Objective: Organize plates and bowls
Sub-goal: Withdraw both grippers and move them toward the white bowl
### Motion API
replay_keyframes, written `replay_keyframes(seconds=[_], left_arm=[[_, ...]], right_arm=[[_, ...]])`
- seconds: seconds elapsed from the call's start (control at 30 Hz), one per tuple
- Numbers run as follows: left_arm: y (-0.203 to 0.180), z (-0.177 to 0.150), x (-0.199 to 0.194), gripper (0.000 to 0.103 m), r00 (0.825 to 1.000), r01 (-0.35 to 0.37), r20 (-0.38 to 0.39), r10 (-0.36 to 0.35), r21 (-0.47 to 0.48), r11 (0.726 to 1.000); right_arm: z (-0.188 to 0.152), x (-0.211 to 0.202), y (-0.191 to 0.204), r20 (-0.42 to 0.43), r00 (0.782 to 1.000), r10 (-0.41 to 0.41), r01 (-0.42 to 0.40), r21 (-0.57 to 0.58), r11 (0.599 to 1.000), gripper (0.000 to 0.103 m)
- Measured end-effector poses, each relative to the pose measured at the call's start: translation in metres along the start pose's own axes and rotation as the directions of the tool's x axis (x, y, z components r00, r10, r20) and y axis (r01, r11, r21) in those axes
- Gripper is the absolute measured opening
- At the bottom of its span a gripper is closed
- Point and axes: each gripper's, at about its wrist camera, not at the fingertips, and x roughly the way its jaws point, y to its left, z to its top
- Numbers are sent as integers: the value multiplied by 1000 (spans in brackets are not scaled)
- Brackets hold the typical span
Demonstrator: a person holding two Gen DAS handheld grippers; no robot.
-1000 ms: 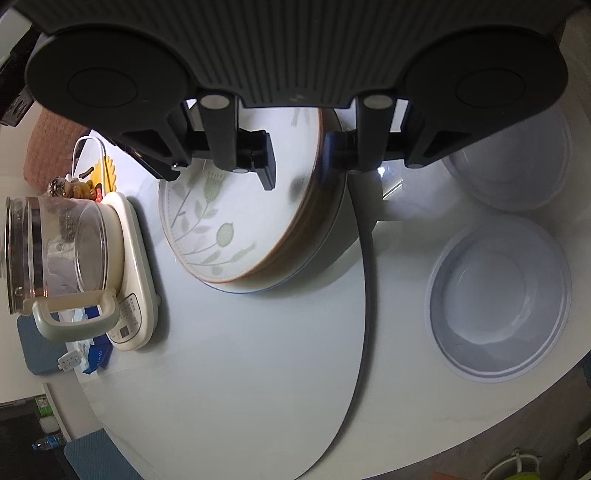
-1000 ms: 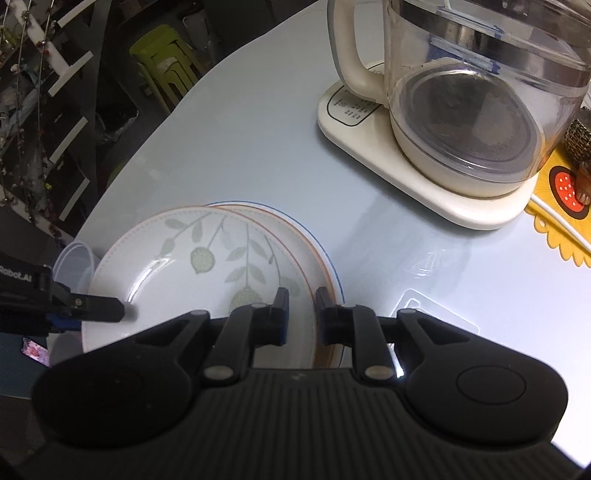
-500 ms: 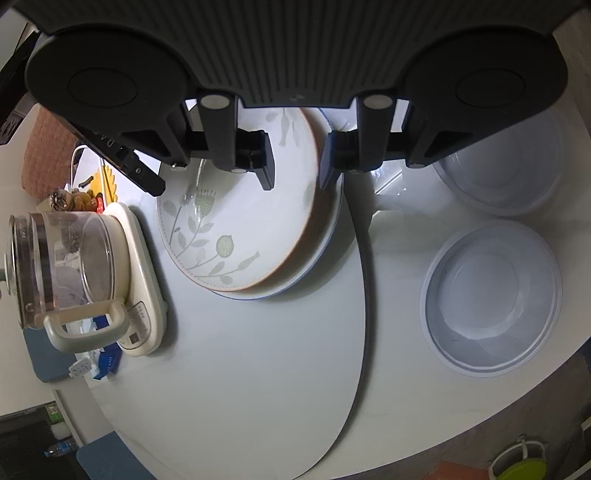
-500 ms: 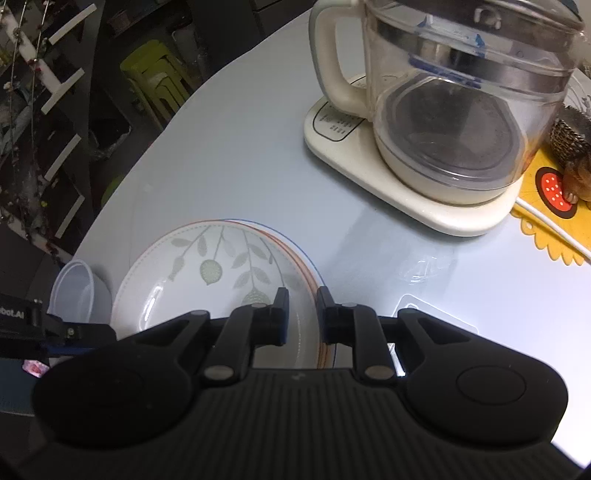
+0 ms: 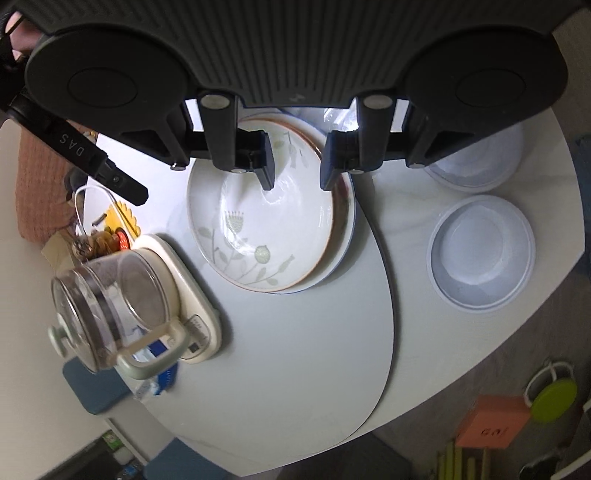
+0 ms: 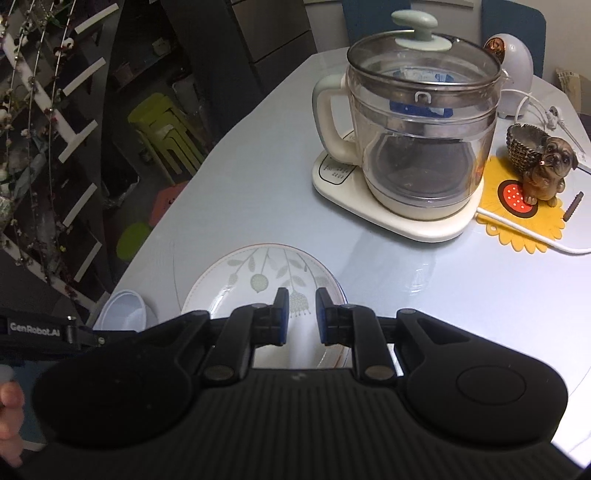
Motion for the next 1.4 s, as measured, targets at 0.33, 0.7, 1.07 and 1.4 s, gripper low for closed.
replay_keyframes(seconds=[0.33, 0.7, 1.07, 1.4], left_arm=[[-7, -42, -48, 29, 998, 46, 34, -52, 163, 986], [-1, -84, -92, 29, 993, 63, 77, -89, 290, 955], [2, -137, -103, 29, 995, 48, 58, -76, 394, 918], [-21, -158, -74, 47, 997, 70, -11, -73, 469, 880]], right_arm=[[-46, -69, 28, 97, 995, -21, 13, 75, 997, 20], [-101, -129, 62, 162, 986, -49, 34, 97, 995, 20], [-149, -146, 70, 144, 986, -89, 75, 99, 992, 20], [-182, -152, 36, 117, 981, -155, 132, 180, 975, 20]])
